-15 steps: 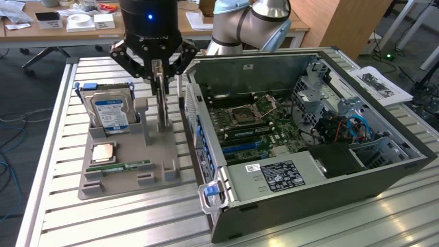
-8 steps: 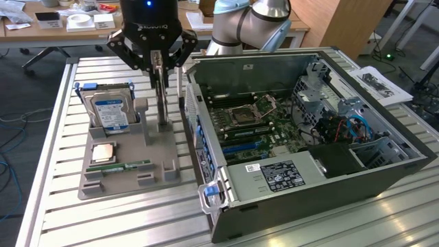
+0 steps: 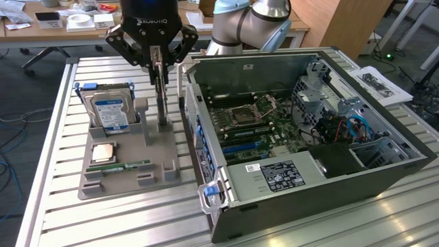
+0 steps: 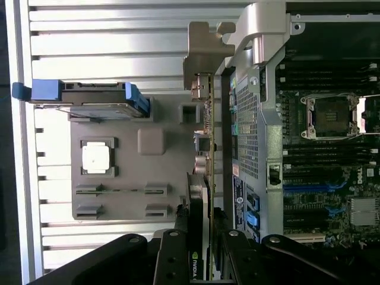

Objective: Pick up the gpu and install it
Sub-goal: 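Pick up the gpu and move the gpu toward the slot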

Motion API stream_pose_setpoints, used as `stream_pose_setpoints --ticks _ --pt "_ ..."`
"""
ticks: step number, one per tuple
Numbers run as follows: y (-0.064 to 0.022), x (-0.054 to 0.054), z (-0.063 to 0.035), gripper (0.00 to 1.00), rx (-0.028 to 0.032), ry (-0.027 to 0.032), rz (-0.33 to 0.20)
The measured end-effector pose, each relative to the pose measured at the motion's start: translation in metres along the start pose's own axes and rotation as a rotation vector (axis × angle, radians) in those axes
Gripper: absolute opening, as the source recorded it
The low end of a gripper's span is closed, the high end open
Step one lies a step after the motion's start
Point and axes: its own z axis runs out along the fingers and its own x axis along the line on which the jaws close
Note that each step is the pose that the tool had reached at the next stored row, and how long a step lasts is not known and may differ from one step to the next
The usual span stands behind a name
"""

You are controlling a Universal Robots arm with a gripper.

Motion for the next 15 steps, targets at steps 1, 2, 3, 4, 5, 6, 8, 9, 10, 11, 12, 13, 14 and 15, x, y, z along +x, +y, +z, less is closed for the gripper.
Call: stream_pose_setpoints --ticks 1,2,3,4,5,6,8,9,10,11,12,13,14,15 --pt "0.0000 0.000 0.0000 0.27 0.0000 0.0000 0.000" --pt "0.0000 0.000 0.0000 0.27 0.0000 0.0001 0.000" --pt "0.0000 0.000 0.0000 0.27 0.0000 0.0001 0.000" --pt "0.0000 0.000 -0.0001 0.27 0.0001 0.0002 0.000" --pt "0.0000 0.000 -0.0002 0.27 0.0002 0.0003 0.000" --pt "0.0000 -0.001 -0.0001 0.27 0.0002 0.0003 0.000" --pt "0.0002 -0.003 0.0000 0.27 0.0001 0.0001 0.000" --pt "0.0002 -0.004 0.0000 0.27 0.0001 0.0001 0.000" --pt "0.0003 -0.006 0.0000 0.27 0.0001 0.0001 0.000" --pt "0.0004 -0.007 0.0001 0.27 0.0001 0.0001 0.000" --pt "0.0005 -0.009 0.0001 0.27 0.0000 0.0001 0.000" --pt "0.0005 -0.011 0.0002 0.27 0.0000 0.0001 0.000" --pt "0.0007 -0.013 0.0003 0.27 -0.0001 0.0001 0.000" --pt "0.0008 -0.015 0.0003 0.27 -0.0002 0.0002 -0.001"
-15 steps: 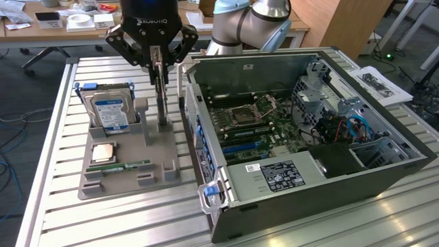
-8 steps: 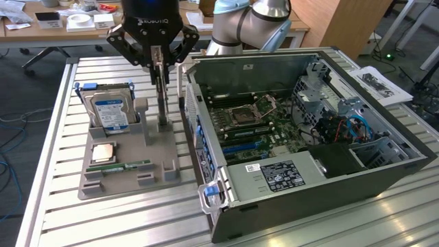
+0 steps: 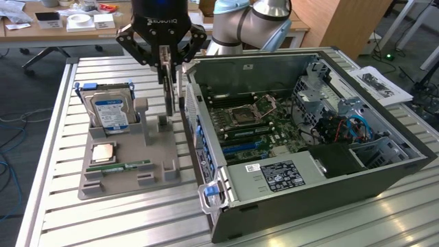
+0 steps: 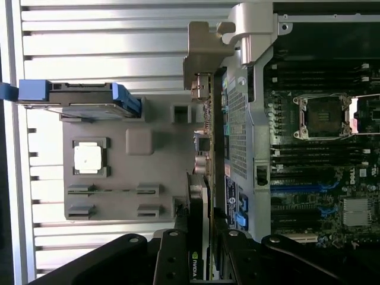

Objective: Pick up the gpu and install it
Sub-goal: 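Pick up the gpu and move the gpu toward the slot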

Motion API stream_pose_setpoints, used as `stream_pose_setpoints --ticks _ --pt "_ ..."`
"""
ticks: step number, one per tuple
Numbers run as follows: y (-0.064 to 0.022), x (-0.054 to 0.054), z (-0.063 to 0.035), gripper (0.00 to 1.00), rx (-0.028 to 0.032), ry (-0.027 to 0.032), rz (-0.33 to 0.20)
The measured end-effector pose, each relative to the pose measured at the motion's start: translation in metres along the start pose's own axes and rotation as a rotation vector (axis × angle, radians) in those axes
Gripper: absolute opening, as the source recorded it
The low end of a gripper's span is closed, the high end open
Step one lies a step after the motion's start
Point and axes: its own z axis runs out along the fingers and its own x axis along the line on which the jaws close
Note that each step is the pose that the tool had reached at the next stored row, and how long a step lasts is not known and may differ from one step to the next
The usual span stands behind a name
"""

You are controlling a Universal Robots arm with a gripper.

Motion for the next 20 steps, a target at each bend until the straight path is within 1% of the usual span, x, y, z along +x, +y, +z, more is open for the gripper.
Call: stream_pose_setpoints --ticks 7,15,16,18,19,20 --pt "0.0009 -0.016 0.0004 0.27 -0.0008 0.0000 0.000" --pt "0.0022 -0.040 0.0009 0.27 -0.0022 0.0001 0.000" --pt "0.0029 -0.052 0.0012 0.27 -0.0026 0.0001 0.000" --pt "0.0043 -0.081 0.0019 0.27 -0.0031 0.0002 0.000" --pt "0.0048 -0.089 0.0021 0.27 -0.0033 0.0001 0.000" --pt "0.0050 -0.092 0.0022 0.27 -0.0033 0.0001 0.000"
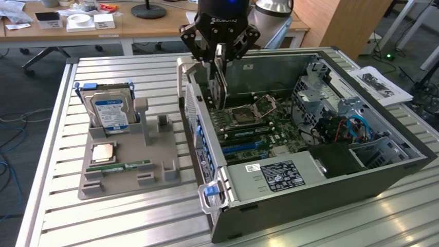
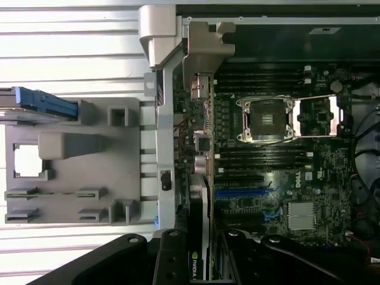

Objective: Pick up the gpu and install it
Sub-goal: 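Pick up the gpu and move the gpu toward the slot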

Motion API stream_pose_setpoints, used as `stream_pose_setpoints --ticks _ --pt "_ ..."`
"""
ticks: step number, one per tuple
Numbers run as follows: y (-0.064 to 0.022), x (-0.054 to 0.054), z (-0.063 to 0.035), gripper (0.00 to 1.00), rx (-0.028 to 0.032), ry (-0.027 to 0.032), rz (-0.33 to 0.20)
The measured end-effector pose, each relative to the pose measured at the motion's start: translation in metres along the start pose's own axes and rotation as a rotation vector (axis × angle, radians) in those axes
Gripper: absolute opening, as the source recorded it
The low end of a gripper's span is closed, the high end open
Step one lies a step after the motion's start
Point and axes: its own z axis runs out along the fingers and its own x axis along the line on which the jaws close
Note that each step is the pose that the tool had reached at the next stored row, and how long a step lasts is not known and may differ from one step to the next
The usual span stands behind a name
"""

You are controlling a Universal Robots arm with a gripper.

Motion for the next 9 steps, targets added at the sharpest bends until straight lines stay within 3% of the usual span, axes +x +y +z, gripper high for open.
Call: stream_pose_setpoints --ticks 9 --pt "0.0014 -0.027 0.0006 0.27 0.0001 0.0000 0.000"
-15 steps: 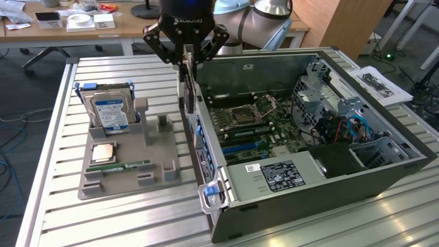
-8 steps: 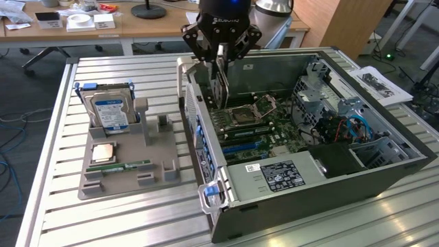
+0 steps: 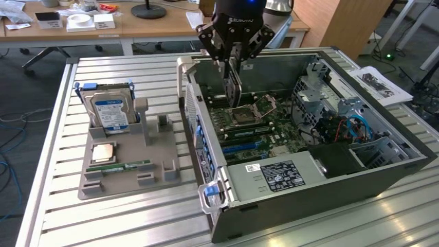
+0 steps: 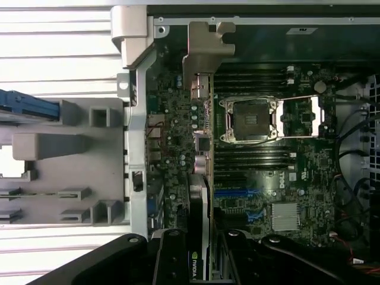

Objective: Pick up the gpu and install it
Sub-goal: 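Pick up the gpu and move the gpu toward the slot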

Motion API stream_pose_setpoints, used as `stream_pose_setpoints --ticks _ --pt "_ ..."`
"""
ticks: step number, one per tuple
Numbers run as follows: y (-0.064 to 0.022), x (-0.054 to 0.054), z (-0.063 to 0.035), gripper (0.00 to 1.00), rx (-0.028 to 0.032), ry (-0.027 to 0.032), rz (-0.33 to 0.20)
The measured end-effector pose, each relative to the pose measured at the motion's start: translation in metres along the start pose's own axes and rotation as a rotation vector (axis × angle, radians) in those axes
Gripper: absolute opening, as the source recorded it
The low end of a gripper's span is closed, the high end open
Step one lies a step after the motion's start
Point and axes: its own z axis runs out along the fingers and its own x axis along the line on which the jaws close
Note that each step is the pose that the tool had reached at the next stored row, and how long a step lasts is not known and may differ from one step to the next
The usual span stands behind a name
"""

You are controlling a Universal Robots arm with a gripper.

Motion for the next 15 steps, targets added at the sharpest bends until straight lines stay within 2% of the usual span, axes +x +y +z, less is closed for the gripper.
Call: stream_pose_setpoints --ticks 15 --pt "0.0023 -0.043 0.0011 0.27 0.0000 0.0000 0.000"
